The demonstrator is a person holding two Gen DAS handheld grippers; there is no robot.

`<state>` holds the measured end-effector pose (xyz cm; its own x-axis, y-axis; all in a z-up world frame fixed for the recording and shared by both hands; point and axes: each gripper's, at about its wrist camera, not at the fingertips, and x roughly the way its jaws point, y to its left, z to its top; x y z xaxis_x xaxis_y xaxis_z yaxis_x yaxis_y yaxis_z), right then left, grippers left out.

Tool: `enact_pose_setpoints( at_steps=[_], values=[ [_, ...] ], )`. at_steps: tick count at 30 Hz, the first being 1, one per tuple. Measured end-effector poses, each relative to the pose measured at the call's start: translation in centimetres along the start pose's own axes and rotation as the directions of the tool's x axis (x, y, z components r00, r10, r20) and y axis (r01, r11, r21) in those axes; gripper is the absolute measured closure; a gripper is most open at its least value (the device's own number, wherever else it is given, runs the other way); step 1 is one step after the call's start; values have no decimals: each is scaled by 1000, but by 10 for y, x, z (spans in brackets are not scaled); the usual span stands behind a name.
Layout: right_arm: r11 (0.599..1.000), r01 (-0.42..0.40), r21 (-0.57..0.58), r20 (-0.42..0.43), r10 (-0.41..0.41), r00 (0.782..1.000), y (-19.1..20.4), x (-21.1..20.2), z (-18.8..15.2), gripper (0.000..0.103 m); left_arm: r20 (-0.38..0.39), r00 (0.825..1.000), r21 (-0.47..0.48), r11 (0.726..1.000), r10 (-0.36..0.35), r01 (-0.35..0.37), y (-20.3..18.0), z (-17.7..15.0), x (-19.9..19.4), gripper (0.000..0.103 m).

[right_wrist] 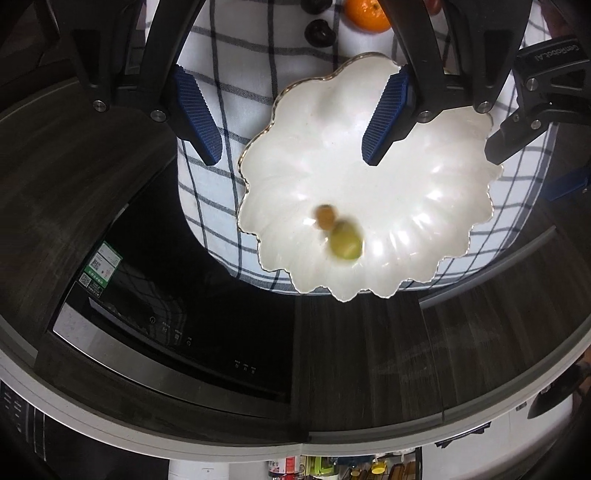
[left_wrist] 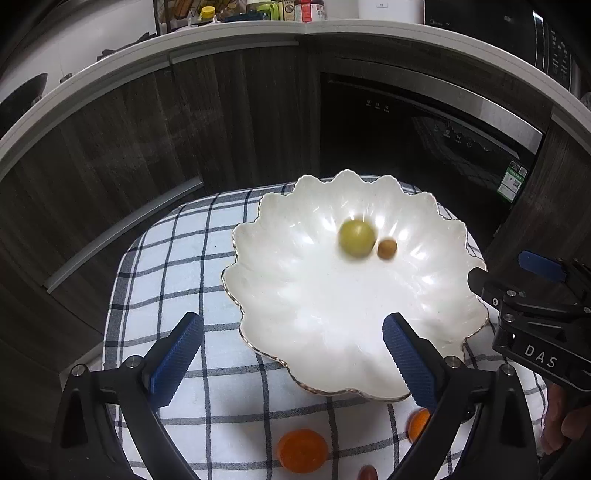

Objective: Organize fruits
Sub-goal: 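Withdraw both open tools from the bowl back over the table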

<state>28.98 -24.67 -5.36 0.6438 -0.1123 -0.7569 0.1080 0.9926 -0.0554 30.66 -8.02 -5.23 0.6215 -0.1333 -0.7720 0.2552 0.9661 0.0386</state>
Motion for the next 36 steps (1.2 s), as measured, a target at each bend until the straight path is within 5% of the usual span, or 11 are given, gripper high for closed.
enact_pose_setpoints(
  at_steps=[36],
  values=[
    [1000,-18,19,46,17,999,-2,-75,-51,24,25,1000,-47,999,-16,18,-2,-61,-75,4]
  ],
)
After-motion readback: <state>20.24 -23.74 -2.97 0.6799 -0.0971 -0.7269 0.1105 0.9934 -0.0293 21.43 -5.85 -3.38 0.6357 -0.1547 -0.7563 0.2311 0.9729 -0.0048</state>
